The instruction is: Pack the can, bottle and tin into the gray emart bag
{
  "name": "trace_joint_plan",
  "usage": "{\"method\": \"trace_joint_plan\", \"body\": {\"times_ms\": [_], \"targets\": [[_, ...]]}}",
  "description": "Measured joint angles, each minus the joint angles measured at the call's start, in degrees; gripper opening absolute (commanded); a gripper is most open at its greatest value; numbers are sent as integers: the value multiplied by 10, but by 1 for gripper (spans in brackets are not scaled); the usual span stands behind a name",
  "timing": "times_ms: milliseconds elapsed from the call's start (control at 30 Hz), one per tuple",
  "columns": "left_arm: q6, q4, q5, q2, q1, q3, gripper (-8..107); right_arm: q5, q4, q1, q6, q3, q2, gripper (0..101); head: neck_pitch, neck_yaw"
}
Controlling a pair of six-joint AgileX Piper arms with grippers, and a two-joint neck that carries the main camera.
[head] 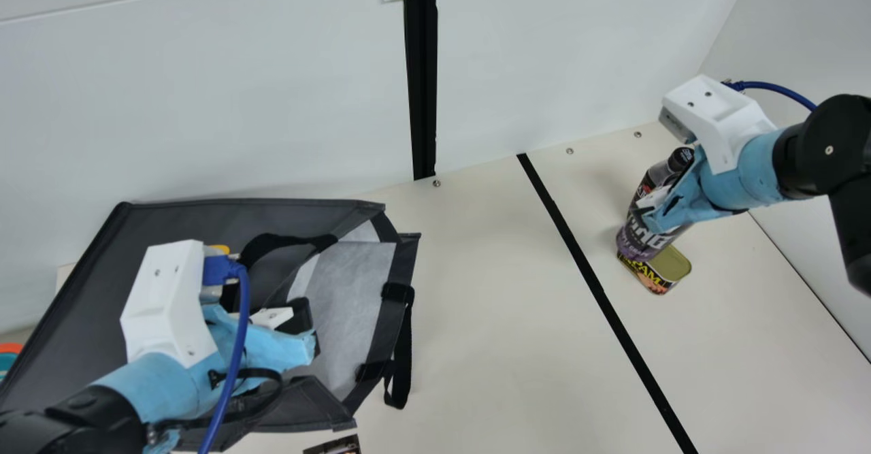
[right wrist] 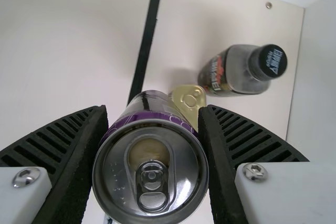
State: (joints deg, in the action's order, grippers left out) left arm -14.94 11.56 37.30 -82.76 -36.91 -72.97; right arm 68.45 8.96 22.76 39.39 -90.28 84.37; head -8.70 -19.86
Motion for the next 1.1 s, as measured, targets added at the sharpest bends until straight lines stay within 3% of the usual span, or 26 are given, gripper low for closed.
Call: {"method": "trace_joint_plan", "body": {"times_ms": [1100], "targets": [[0, 0, 0, 0, 0, 0, 10, 15, -33, -244, -100, 47, -74, 0, 0, -1]]}}
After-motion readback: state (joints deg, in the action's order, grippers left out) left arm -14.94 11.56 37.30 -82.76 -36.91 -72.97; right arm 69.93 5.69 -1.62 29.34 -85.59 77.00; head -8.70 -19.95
